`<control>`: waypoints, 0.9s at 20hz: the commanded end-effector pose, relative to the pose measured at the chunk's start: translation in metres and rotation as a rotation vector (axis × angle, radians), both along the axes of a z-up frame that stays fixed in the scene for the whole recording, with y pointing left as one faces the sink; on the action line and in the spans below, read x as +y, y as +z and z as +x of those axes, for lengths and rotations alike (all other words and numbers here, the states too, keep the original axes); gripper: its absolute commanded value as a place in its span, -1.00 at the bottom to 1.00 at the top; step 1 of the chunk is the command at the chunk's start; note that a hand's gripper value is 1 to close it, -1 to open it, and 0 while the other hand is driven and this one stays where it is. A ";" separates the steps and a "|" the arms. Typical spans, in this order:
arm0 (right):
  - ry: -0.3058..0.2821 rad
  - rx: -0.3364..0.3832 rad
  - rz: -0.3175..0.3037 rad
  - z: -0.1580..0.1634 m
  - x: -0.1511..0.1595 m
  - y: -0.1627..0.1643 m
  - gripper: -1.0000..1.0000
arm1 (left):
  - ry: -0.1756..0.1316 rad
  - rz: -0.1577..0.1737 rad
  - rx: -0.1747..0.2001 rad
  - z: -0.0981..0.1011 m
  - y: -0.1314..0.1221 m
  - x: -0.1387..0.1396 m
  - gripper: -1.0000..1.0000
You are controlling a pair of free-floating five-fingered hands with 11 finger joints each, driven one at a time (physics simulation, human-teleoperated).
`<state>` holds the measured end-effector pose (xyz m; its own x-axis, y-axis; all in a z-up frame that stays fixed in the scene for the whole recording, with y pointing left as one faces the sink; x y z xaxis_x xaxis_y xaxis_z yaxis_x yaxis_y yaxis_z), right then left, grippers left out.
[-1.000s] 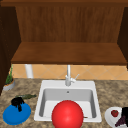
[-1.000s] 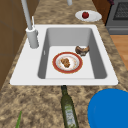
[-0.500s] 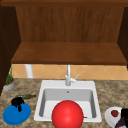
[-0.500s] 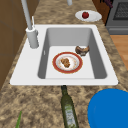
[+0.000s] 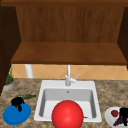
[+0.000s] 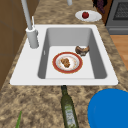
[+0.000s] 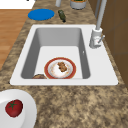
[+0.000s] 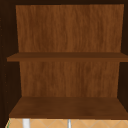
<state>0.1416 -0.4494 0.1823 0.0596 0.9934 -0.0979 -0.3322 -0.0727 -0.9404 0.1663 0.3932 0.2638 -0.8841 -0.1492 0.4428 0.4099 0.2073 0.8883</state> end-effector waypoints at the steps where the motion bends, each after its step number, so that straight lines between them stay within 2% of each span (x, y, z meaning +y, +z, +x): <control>1: 0.011 -0.054 -0.035 0.017 -0.004 -0.027 1.00 | 0.000 0.000 0.000 0.000 0.000 0.000 0.00; 8: 0.007 -0.103 -0.007 0.047 -0.029 -0.074 1.00 | 0.000 0.000 0.000 0.000 0.000 0.000 0.00; 9: 0.010 -0.100 0.016 0.050 -0.035 -0.079 1.00 | 0.000 0.000 0.000 0.000 0.000 0.000 0.00; 12: 0.057 -0.025 0.140 0.063 -0.060 -0.078 1.00 | 0.000 0.000 0.000 0.000 0.000 0.000 0.00; 16: 0.093 0.060 0.285 0.064 -0.066 -0.090 1.00 | 0.000 0.000 0.000 0.000 0.000 0.000 0.00; 17: 0.092 0.076 0.310 0.065 -0.067 -0.090 -1.00 | 0.000 0.000 0.000 0.000 0.000 0.000 0.00; 18: 0.080 0.065 0.332 0.065 -0.065 -0.086 -1.00 | 0.000 0.000 0.000 0.000 0.000 0.000 0.00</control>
